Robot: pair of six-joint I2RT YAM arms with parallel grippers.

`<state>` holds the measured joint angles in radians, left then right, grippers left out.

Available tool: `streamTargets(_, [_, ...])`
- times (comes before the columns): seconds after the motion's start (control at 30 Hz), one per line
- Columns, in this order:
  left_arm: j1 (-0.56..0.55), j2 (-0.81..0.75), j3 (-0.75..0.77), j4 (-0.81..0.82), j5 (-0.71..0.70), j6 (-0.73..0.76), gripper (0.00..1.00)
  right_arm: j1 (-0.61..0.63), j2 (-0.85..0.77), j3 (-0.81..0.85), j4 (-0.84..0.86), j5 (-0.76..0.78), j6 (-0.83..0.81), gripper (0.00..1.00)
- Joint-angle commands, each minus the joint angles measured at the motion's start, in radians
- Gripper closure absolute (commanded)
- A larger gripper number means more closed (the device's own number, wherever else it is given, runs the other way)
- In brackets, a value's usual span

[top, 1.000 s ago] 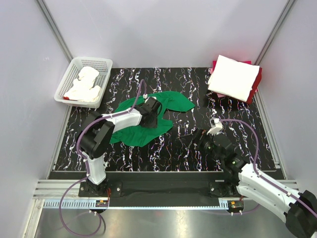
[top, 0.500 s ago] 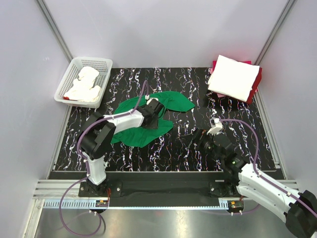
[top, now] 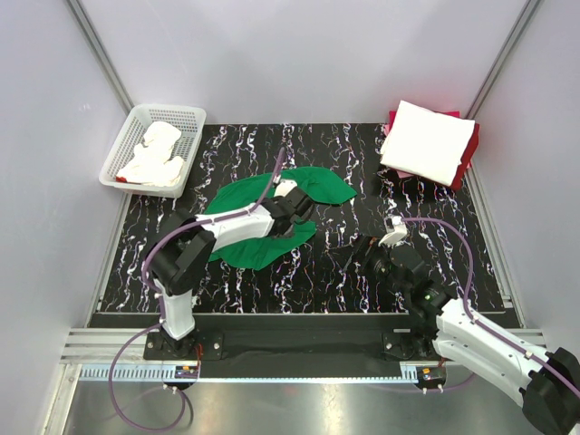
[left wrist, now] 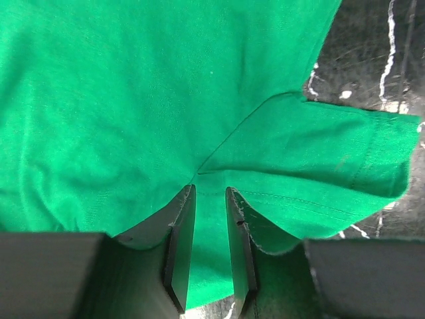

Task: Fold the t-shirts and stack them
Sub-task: Flatten the tshirt out

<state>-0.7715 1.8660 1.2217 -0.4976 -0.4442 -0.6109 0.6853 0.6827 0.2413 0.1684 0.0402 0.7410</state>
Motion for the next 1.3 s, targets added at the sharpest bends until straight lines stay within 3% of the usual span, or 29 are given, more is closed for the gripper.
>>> streamTargets(0.0, [-0.026,0.004,0.058,-0.033,-0.146,-0.039,0.7,0.003,-0.008,0.012,0.051,-0.003,-0.011,0.0])
streamTargets(0.13, [-0.034,0.015,0.062,-0.036,-0.156,-0.044,0.73,0.003,-0.011,0.012,0.051,-0.005,-0.012,0.0])
streamTargets(0.5, [-0.002,0.045,0.084,-0.03,-0.136,-0.012,0.63,0.003,-0.012,0.01,0.051,-0.006,-0.012,0.0])
streamTargets(1.27, [0.006,0.051,0.041,0.054,-0.018,-0.013,0.62,0.003,-0.003,0.012,0.059,-0.013,-0.014,0.0])
